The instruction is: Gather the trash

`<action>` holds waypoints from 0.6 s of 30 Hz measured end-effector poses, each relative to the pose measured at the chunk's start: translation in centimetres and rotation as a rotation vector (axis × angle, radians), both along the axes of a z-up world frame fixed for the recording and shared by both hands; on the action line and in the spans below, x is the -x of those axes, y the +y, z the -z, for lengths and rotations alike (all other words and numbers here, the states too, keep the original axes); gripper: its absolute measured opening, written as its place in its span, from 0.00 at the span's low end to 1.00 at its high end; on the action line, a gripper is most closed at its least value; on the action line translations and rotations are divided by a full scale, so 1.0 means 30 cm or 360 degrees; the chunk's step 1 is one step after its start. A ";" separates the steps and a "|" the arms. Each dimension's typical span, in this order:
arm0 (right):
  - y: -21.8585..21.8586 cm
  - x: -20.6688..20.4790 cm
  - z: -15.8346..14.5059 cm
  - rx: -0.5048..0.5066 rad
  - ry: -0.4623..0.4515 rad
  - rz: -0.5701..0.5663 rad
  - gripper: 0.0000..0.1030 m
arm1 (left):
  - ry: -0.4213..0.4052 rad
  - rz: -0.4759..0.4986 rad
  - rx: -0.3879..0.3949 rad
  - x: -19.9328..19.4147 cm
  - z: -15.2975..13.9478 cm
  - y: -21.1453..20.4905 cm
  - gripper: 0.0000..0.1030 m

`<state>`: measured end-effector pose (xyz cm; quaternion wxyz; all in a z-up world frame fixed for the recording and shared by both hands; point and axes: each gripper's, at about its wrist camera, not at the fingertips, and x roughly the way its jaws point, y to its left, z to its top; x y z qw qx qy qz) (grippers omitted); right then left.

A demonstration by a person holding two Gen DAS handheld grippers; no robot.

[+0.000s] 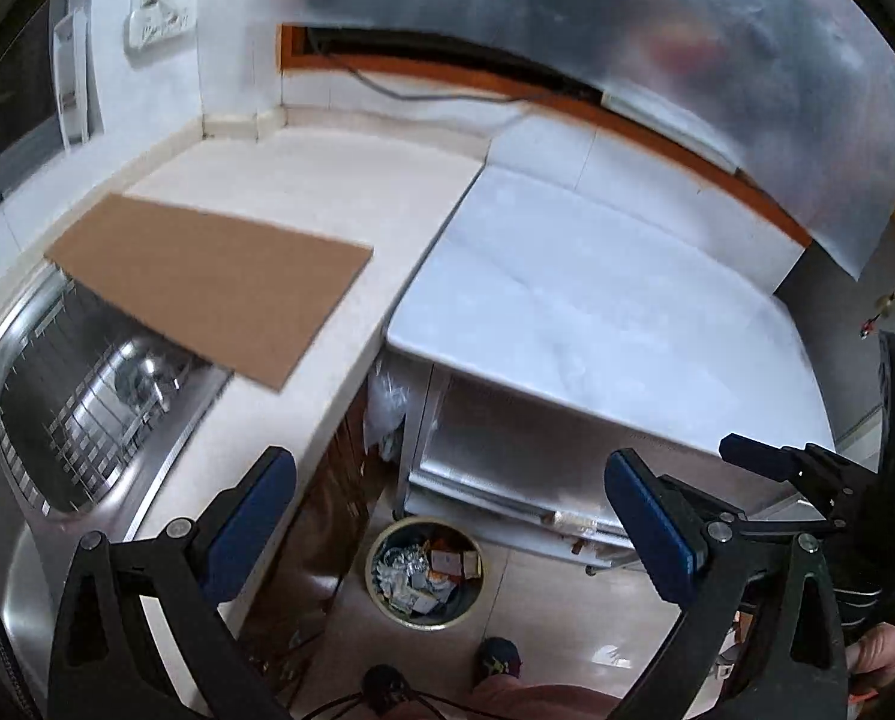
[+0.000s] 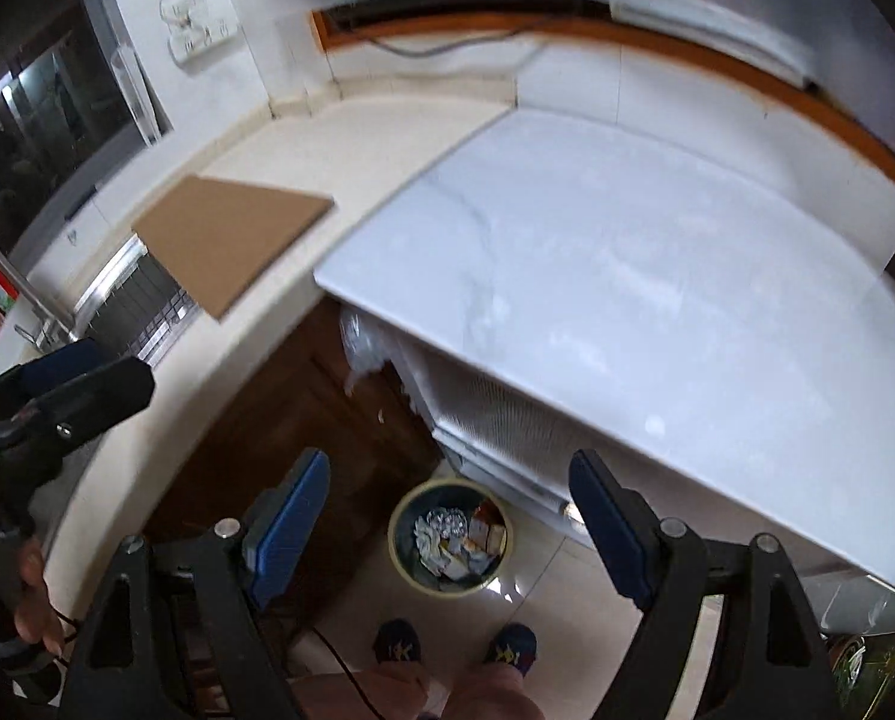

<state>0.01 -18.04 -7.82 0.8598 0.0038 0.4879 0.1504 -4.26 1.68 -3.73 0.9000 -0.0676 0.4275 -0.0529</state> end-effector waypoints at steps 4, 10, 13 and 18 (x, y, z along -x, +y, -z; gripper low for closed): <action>-0.004 -0.009 -0.096 -0.0030 -0.0062 0.0037 0.80 | -0.0038 0.0030 -0.0044 -0.014 -0.084 -0.018 0.99; -0.028 -0.014 -0.248 -0.0098 -0.0163 0.0120 0.80 | -0.0065 0.0077 -0.0070 -0.026 -0.197 -0.060 0.99; -0.042 -0.013 -0.303 -0.0089 -0.0232 0.0158 0.80 | -0.0107 0.0067 -0.0085 -0.025 -0.250 -0.069 0.99; -0.064 0.002 -0.386 -0.0122 -0.0318 0.0211 0.80 | -0.0197 0.0013 -0.0119 -0.001 -0.333 -0.077 0.99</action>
